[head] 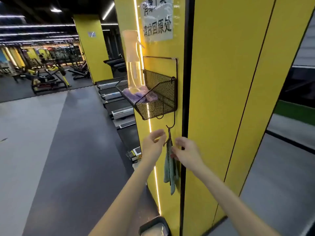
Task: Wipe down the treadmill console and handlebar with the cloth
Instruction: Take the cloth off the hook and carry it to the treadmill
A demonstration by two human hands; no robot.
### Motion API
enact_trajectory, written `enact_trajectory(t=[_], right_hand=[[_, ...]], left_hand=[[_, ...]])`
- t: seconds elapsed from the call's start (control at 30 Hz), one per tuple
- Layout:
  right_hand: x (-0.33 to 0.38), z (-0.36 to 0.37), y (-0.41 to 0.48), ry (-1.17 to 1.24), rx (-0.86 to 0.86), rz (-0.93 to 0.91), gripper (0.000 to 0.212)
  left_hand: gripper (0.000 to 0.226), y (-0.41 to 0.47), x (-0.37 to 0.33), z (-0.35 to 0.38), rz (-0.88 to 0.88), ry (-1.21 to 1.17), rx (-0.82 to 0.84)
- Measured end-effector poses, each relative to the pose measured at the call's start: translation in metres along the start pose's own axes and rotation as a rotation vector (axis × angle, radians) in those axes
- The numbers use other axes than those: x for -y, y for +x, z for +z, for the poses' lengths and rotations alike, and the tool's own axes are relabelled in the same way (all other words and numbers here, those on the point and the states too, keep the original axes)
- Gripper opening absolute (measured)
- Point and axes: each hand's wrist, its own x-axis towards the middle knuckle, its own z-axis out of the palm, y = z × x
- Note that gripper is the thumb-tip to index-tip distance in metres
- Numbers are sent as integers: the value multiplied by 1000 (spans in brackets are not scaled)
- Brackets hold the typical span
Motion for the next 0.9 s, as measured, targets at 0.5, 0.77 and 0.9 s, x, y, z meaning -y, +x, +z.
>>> enact_trajectory(t=[0.5,0.77,0.9], right_hand=[[14,32,26,-311,-206,-37,28],[28,25,15,-246,-261,-135,22],[29,10,0,-255,-299,-132,34]], left_hand=[[10,45,-1,-3,73,133,33],[10,29,-18,-7,139,4,88],[8,20,-18,1,190,16,203]])
